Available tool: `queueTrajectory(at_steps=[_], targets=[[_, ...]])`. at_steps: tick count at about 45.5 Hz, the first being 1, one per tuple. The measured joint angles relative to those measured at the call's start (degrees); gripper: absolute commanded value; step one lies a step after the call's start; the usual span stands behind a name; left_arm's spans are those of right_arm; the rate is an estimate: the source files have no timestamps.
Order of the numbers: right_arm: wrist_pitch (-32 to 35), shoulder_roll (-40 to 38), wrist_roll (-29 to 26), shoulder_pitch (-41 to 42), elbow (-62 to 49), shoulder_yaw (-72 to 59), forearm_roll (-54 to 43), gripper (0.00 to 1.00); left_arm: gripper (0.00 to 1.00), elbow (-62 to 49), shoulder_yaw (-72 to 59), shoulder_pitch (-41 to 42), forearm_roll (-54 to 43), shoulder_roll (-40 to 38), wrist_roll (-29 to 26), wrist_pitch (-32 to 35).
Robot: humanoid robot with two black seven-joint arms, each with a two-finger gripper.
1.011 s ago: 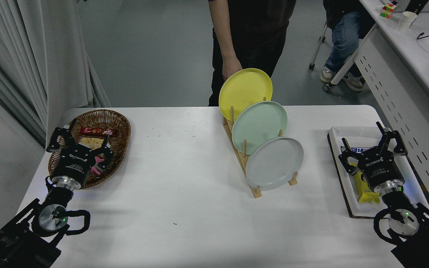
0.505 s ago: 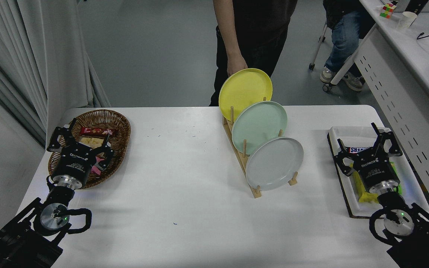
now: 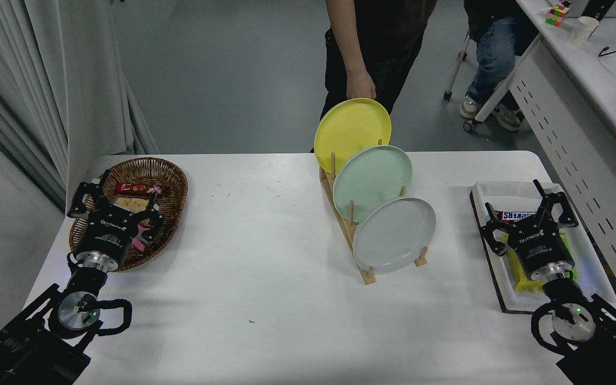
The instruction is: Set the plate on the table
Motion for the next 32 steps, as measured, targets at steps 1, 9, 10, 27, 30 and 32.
queueTrajectory(at_steps=[1, 9, 10, 27, 30, 32], targets=[[0.0, 0.0, 0.0, 0.0, 0.0, 0.0, 0.0, 1.00, 0.98, 0.0, 0.0, 0.0, 0.0, 0.0, 0.0, 0.0], [0.0, -0.1, 0.0, 0.4, 0.0, -0.4, 0.0, 1.00, 0.98, 0.0, 0.0, 0.0, 0.0, 0.0, 0.0, 0.0], [0.0, -0.2, 0.0, 0.5, 0.0, -0.5, 0.0, 1.00, 0.98, 0.0, 0.0, 0.0, 0.0, 0.0, 0.0, 0.0], [0.0, -0.7, 0.0, 0.2, -0.8, -1.0, 0.0, 1.00, 0.98, 0.0, 0.0, 0.0, 0.0, 0.0, 0.0, 0.0], [0.0, -0.8, 0.0, 0.1, -0.9, -1.1, 0.0, 1.00, 0.98, 0.0, 0.0, 0.0, 0.0, 0.0, 0.0, 0.0], [-0.1, -0.8, 0.1, 0.0, -1.0, -1.3, 0.0, 1.00, 0.98, 0.0, 0.0, 0.0, 0.0, 0.0, 0.0, 0.0]])
